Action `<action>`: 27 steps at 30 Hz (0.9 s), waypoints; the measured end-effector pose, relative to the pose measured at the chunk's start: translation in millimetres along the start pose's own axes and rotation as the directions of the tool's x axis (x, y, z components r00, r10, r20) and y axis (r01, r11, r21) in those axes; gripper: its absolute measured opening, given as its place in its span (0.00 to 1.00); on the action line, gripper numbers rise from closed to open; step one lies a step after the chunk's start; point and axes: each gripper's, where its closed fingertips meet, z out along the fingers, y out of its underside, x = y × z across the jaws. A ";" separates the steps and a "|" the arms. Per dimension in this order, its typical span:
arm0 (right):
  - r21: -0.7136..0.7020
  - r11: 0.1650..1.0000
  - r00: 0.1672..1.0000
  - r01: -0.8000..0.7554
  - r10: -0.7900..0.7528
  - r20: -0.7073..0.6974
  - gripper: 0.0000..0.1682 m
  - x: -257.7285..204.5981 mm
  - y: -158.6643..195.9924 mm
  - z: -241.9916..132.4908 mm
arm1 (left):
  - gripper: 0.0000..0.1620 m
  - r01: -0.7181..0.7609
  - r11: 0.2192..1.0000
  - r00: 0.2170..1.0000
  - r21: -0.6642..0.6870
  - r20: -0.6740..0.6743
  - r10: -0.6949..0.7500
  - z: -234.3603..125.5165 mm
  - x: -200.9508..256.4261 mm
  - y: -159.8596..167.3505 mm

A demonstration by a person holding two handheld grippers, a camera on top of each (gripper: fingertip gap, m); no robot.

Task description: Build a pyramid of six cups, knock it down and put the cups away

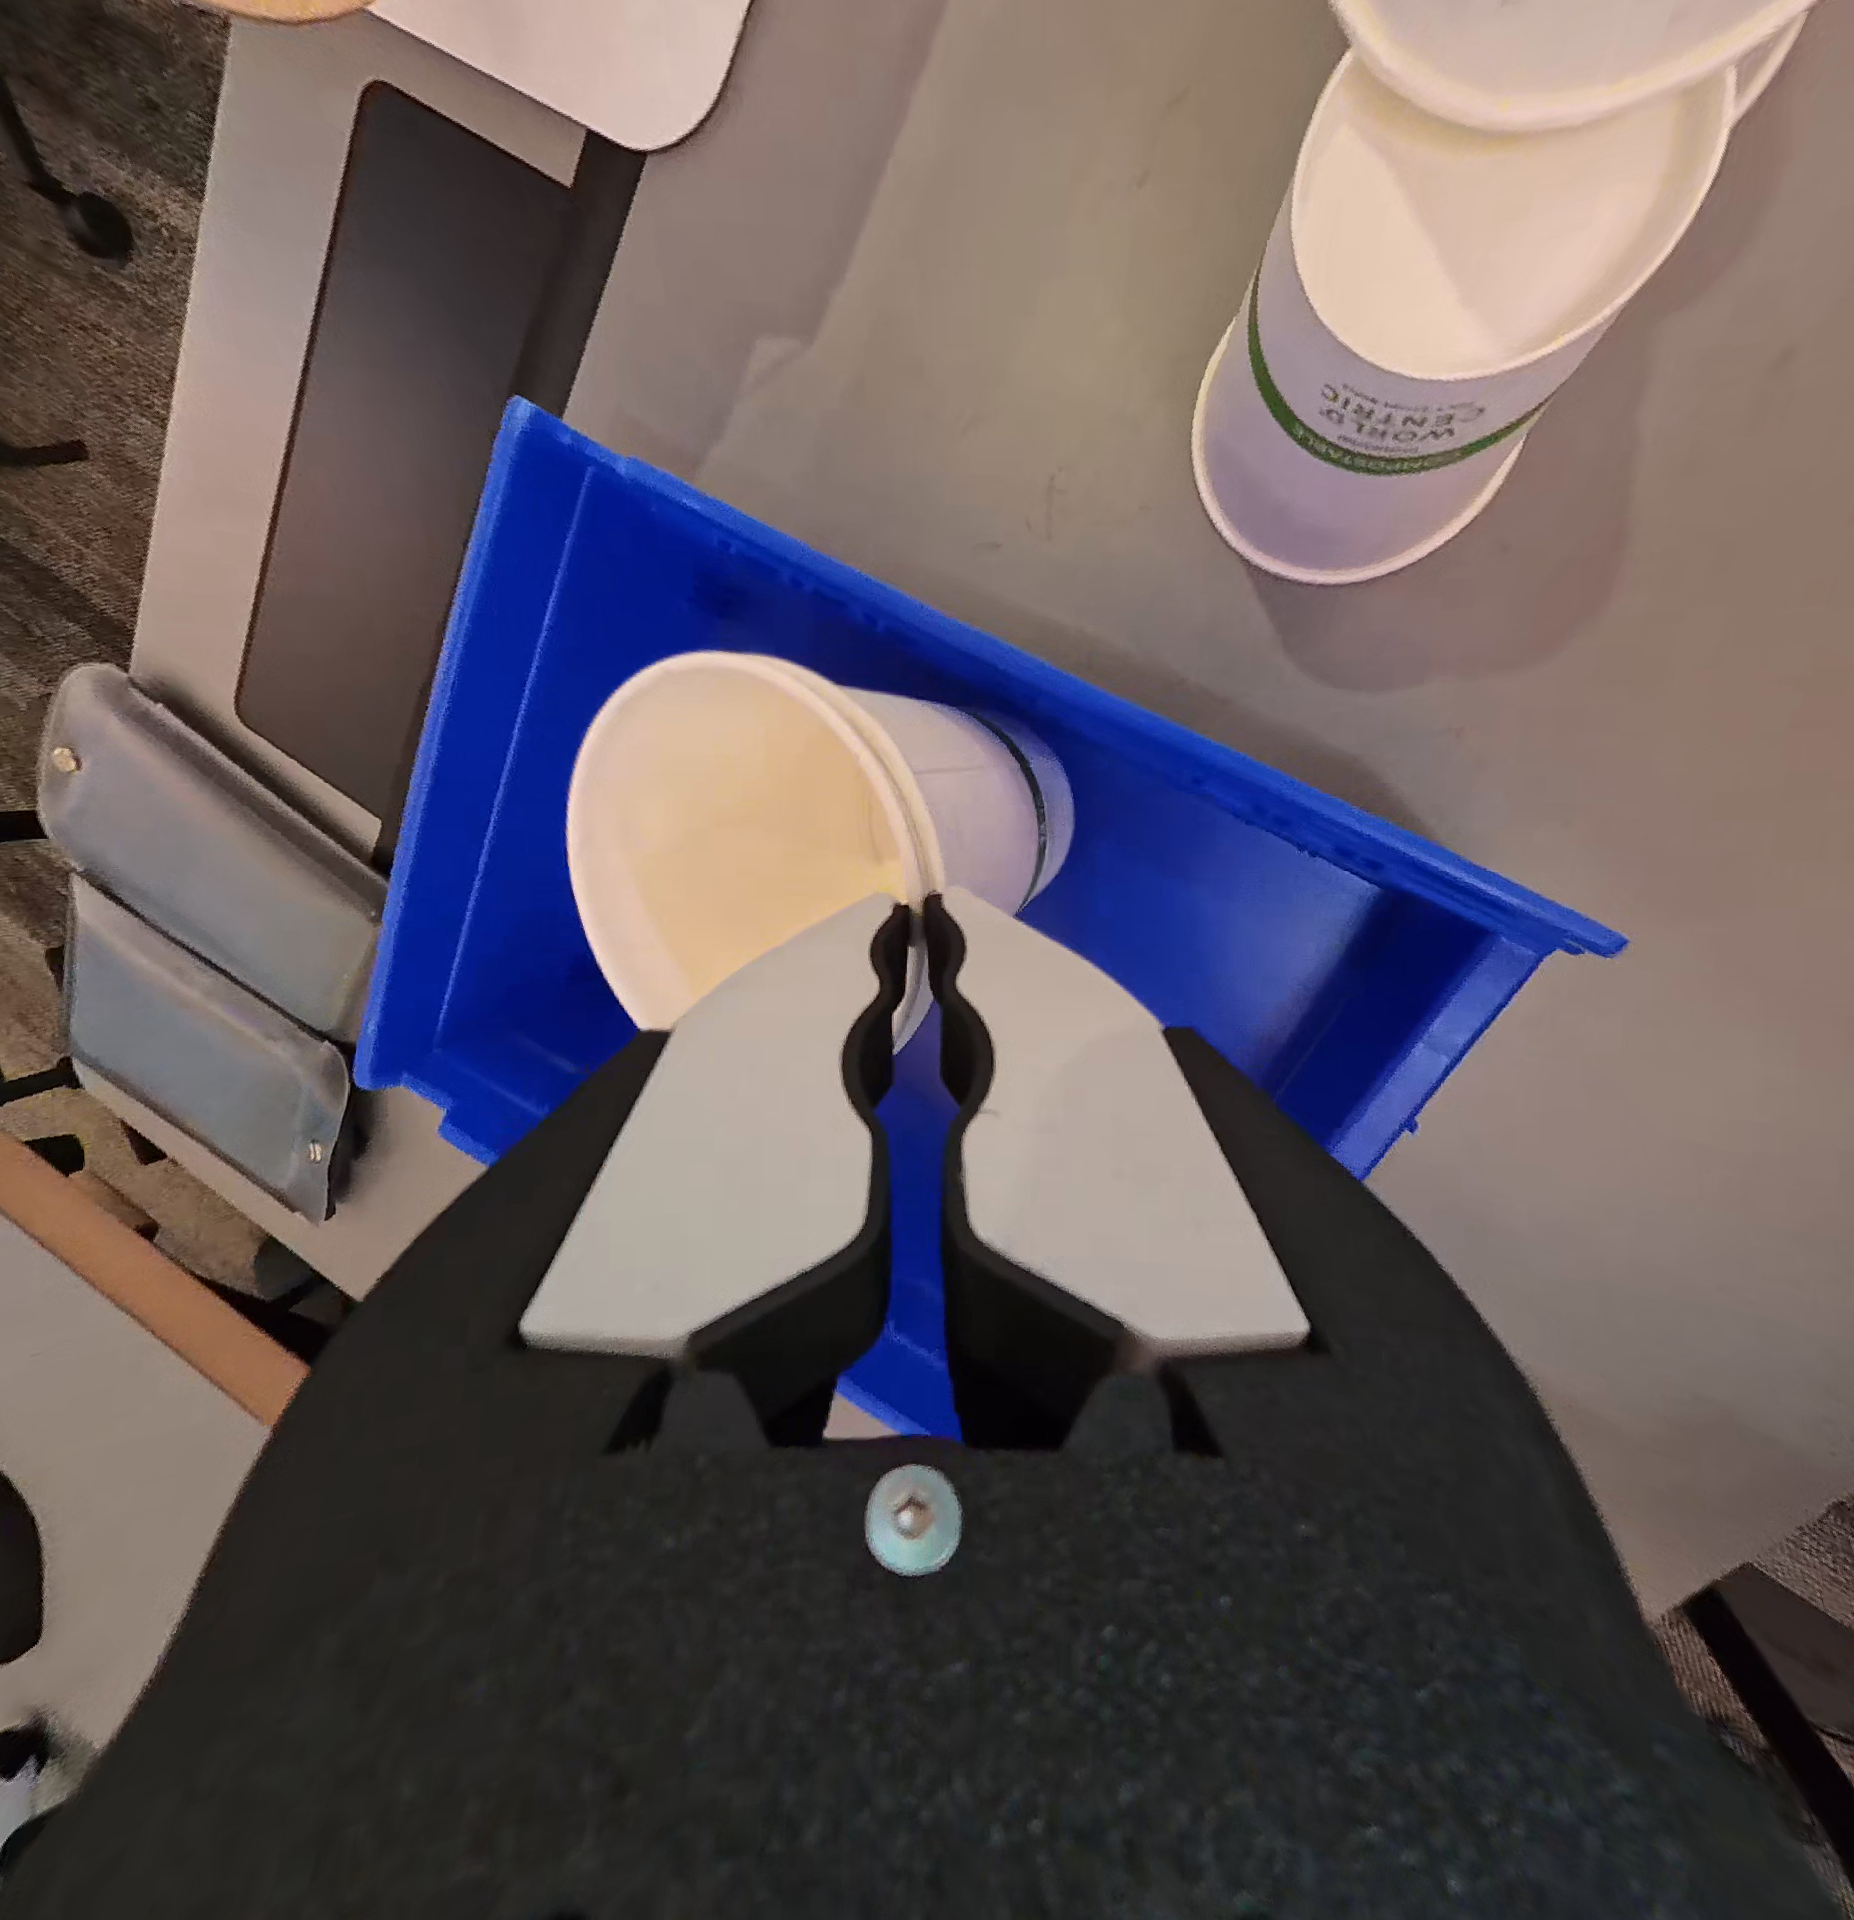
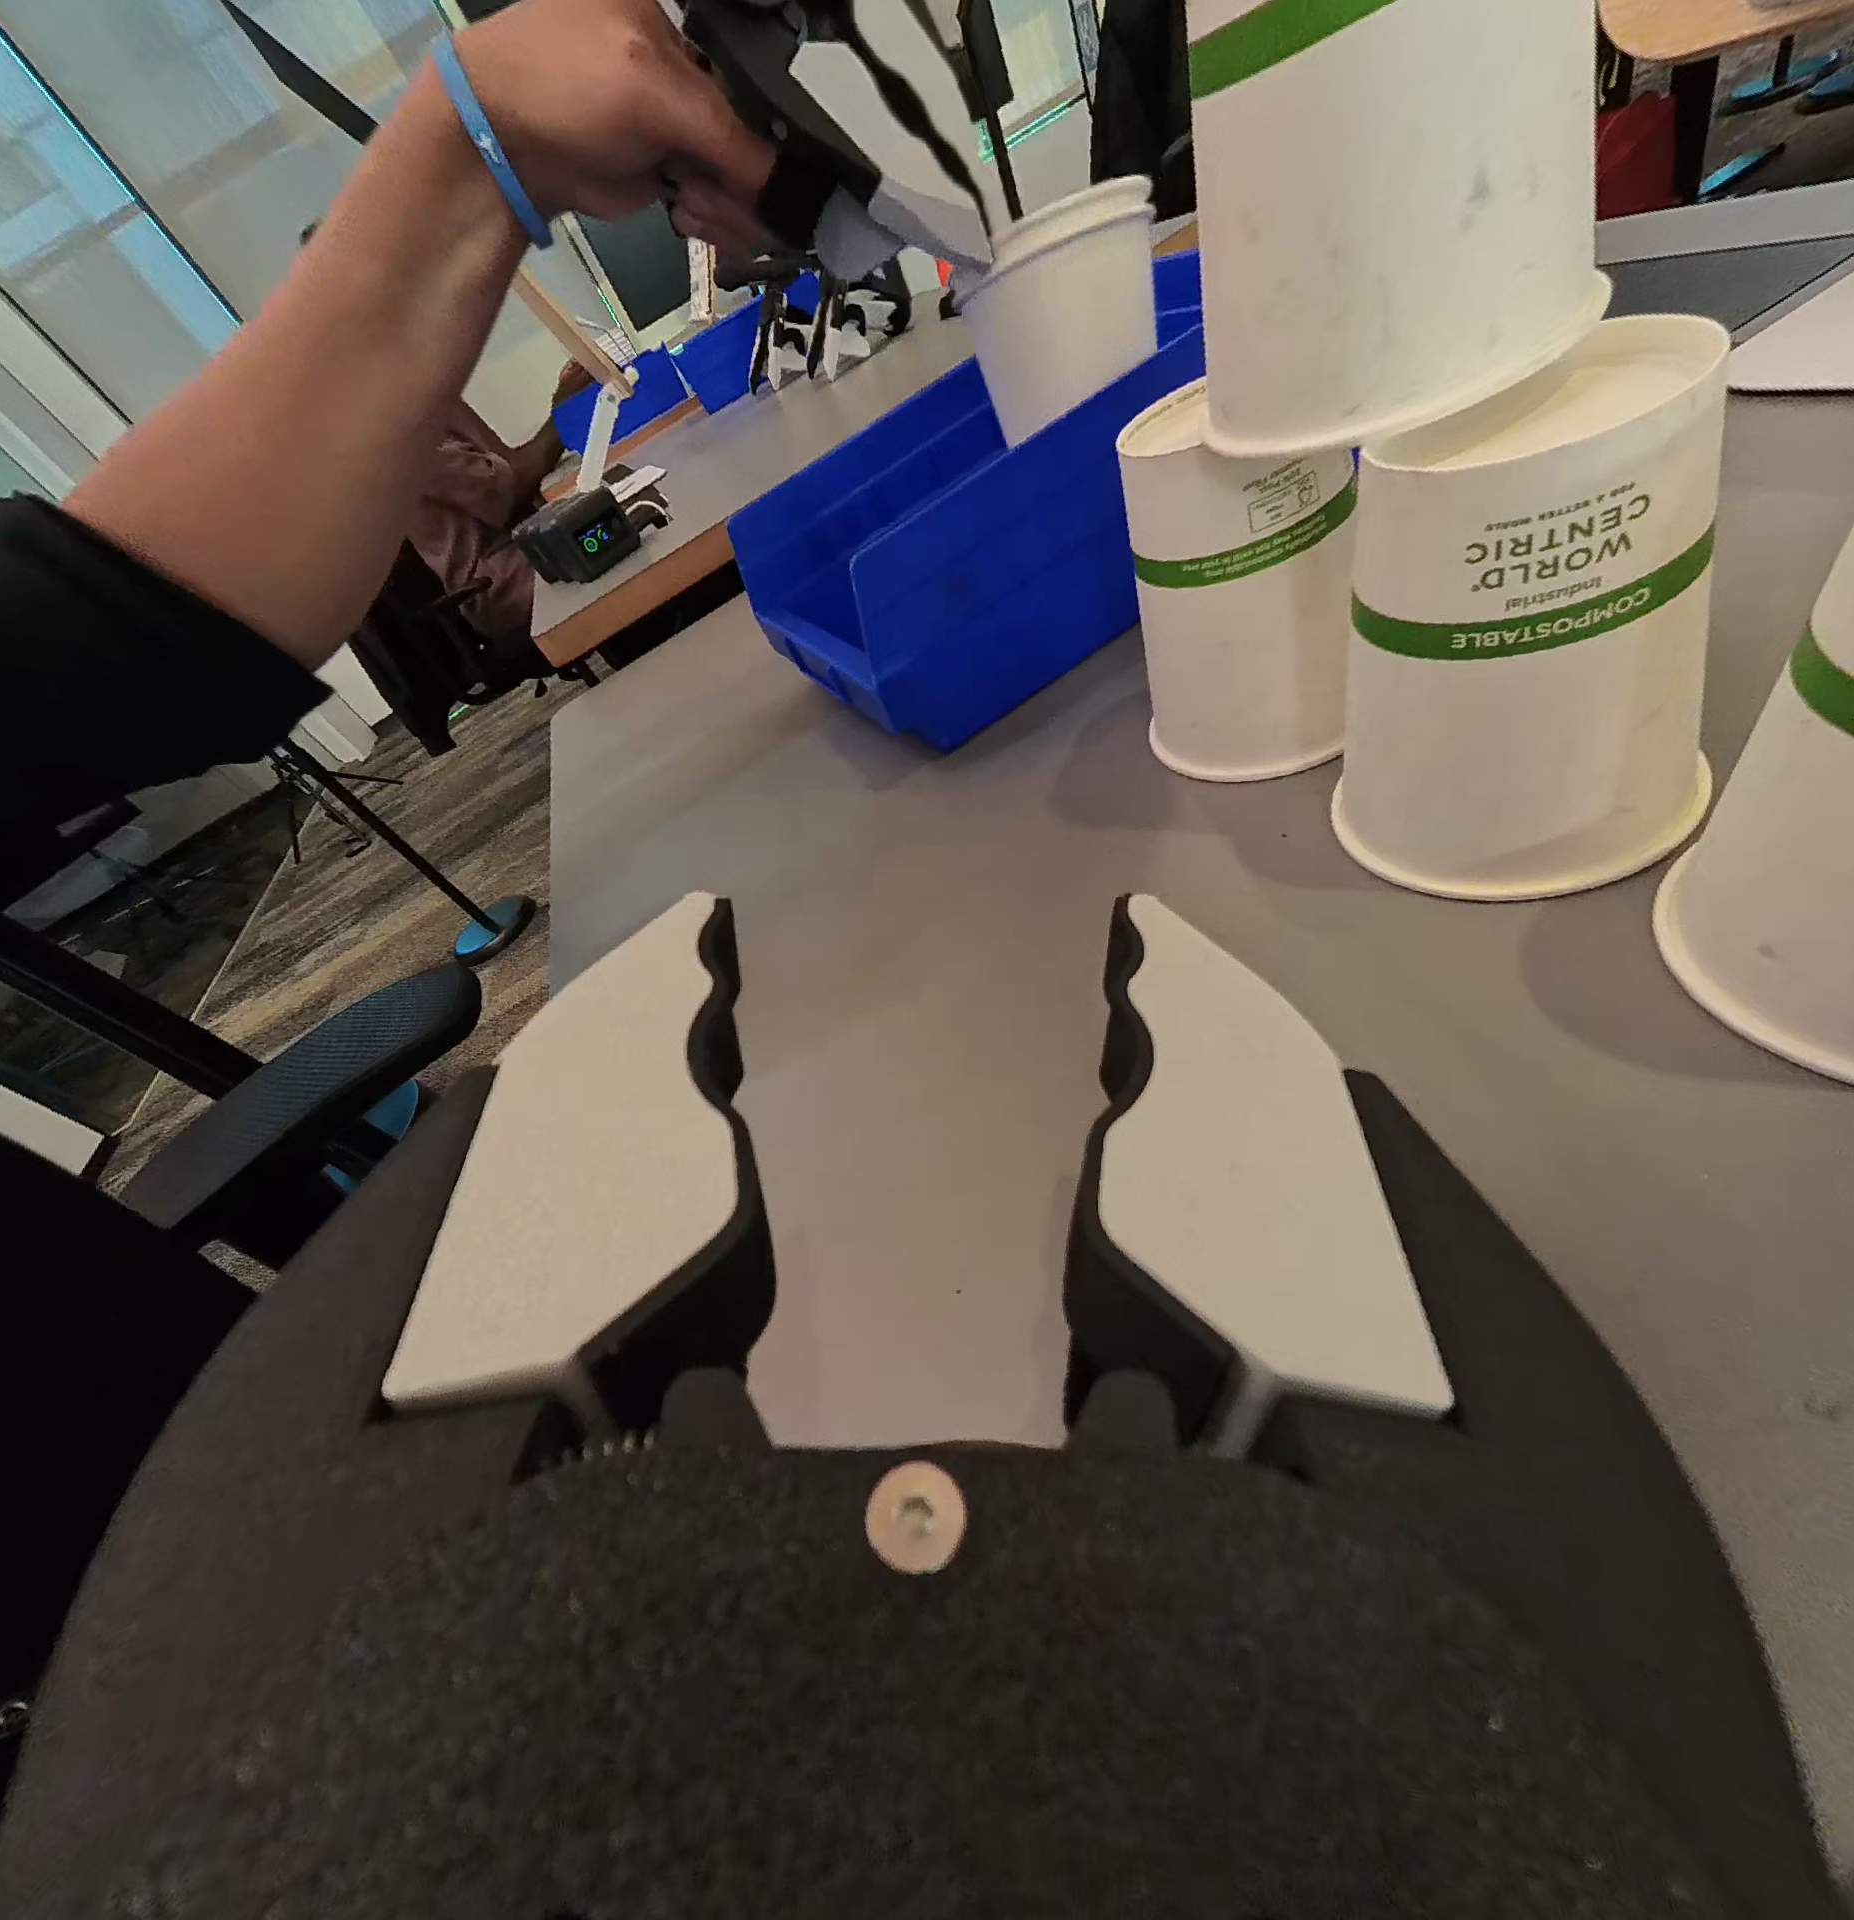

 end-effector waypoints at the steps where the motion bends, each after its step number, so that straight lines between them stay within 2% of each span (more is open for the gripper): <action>1: -0.002 1.000 1.000 0.001 -0.001 -0.001 0.40 0.0 0.4 -0.1 | 0.02 -0.004 1.000 1.000 -0.011 0.018 0.004 -2.2 -1.3 2.3; 8: -0.013 1.000 1.000 0.012 -0.012 -0.003 0.40 -1.9 2.5 0.9 | 0.02 -0.013 0.993 0.994 -0.116 0.103 0.025 -10.2 -9.9 25.7; 13: -0.013 1.000 1.000 0.004 -0.004 -0.003 0.40 -0.8 2.8 1.2 | 0.02 0.006 0.996 0.992 -0.089 0.124 0.005 -24.5 -14.0 28.1; 16: -0.007 1.000 1.000 0.003 -0.003 -0.004 0.40 0.7 2.6 1.0 | 0.02 0.016 1.000 0.985 -0.020 0.171 -0.012 -46.7 -19.6 23.9; 19: 0.024 1.000 1.000 0.004 -0.003 -0.011 0.41 4.0 -1.6 -0.5 | 0.02 0.055 0.976 0.972 0.209 0.214 -0.101 -98.1 -22.4 1.2; 21: 0.088 0.996 1.000 -0.002 0.004 -0.015 0.43 7.7 -12.8 -0.8 | 0.02 0.089 0.900 0.963 0.427 0.195 -0.188 -141.0 -14.1 -22.4; 23: 0.186 0.982 0.999 -0.045 0.041 0.022 0.46 7.6 -33.7 1.7 | 0.01 0.123 0.768 0.960 0.629 0.119 -0.252 -176.3 6.7 -50.3; 25: 0.280 0.954 0.992 -0.107 0.081 0.101 0.49 3.2 -59.5 6.2 | 0.02 0.198 0.635 0.951 0.747 0.011 -0.309 -193.4 31.5 -75.9; 27: 0.360 0.915 0.973 -0.184 0.117 0.200 0.53 -2.8 -86.0 7.6 | 0.01 0.281 0.542 0.940 0.792 -0.112 -0.324 -193.4 61.7 -100.8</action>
